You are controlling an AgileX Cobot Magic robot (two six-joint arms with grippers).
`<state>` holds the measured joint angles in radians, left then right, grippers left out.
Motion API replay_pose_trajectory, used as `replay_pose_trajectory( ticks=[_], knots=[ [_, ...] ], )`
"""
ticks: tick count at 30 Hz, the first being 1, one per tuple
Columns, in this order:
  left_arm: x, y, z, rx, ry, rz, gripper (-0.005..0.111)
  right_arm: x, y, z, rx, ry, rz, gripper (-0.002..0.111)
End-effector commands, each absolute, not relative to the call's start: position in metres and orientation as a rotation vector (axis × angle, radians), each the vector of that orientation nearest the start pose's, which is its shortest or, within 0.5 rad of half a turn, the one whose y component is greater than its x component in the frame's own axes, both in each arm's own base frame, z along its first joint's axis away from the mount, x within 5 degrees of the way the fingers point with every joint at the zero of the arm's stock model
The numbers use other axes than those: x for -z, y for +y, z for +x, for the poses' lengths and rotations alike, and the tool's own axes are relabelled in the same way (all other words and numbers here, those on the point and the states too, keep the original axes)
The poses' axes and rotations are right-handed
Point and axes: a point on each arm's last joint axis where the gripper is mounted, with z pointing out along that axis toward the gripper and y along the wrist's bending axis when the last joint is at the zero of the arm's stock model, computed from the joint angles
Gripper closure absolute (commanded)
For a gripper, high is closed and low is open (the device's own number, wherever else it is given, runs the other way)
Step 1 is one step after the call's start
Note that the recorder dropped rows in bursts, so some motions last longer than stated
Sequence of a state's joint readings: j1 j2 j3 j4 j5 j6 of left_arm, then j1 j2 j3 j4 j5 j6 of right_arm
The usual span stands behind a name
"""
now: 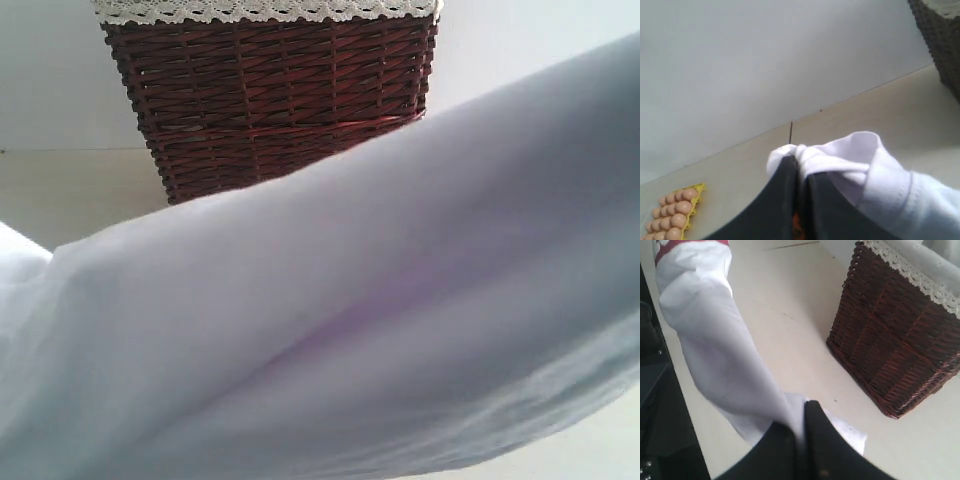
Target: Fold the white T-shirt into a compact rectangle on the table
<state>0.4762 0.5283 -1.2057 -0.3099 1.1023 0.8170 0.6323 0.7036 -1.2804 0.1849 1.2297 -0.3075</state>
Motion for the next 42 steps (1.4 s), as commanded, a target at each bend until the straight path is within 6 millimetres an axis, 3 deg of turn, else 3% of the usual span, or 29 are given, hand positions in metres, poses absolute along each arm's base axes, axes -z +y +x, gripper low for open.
replay_pose_trajectory(
  ticks=[1, 4, 8, 12, 16, 19, 23, 27, 31, 34, 36, 38, 39, 41, 42],
  knots=[
    [-0.455, -0.033, 0.007, -0.385, 1.871, 0.379, 0.107, -0.464, 0.043, 0.029, -0.485, 1.871, -0.921, 0.108],
    [-0.453, -0.041, -0.003, -0.372, 1.829, 0.388, 0.107, -0.454, 0.047, 0.029, -0.529, 1.905, -0.929, 0.108],
    [-0.432, -0.032, 0.012, -0.305, 1.921, 0.406, 0.107, -0.410, 0.063, 0.056, -0.469, 2.100, -0.983, 0.108],
    [-0.377, -0.013, 0.046, -0.221, 2.159, 0.431, 0.107, -0.362, 0.081, 0.087, -0.363, 2.312, -1.094, 0.108],
    [-0.313, 0.000, 0.071, -0.085, 2.398, 0.493, 0.107, -0.333, 0.090, 0.119, -0.155, 2.445, -1.187, 0.108],
    [-0.290, 0.013, 0.093, -0.151, 2.356, 0.393, 0.107, -0.315, 0.094, 0.145, 0.058, 2.561, -1.150, 0.108],
    [-0.277, 0.027, 0.122, -0.186, 2.280, 0.313, 0.107, -0.299, 0.100, 0.166, 0.183, 2.610, -1.129, 0.108],
    [-0.270, 0.041, 0.150, -0.235, 2.251, 0.300, 0.107, -0.296, 0.115, 0.193, 0.185, 2.434, -1.053, 0.108],
    [-0.265, 0.043, 0.175, -0.234, 2.179, 0.287, 0.107, -0.287, 0.114, 0.217, 0.397, 2.366, -0.989, 0.108],
    [-0.259, 0.043, 0.190, -0.259, 2.155, 0.270, 0.105, -0.275, 0.117, 0.228, 0.464, 2.391, -0.952, 0.108],
    [-0.251, 0.043, 0.199, -0.262, 2.176, 0.277, 0.095, -0.265, 0.121, 0.234, 0.465, 2.421, -0.952, 0.108],
    [-0.240, 0.047, 0.210, -0.282, 2.204, 0.264, 0.061, -0.249, 0.127, 0.242, 0.479, 2.449, -0.972, 0.108],
    [-0.235, 0.051, 0.215, -0.301, 2.207, 0.230, 0.036, -0.243, 0.129, 0.248, 0.507, 2.442, -0.954, 0.104],
    [-0.231, 0.056, 0.221, -0.337, 2.201, 0.189, 0.018, -0.243, 0.129, 0.257, 0.558, 2.384, -0.858, 0.094],
    [-0.230, 0.057, 0.221, -0.343, 2.199, 0.186, 0.018, -0.245, 0.129, 0.261, 0.583, 2.356, -0.837, 0.089]
  ],
)
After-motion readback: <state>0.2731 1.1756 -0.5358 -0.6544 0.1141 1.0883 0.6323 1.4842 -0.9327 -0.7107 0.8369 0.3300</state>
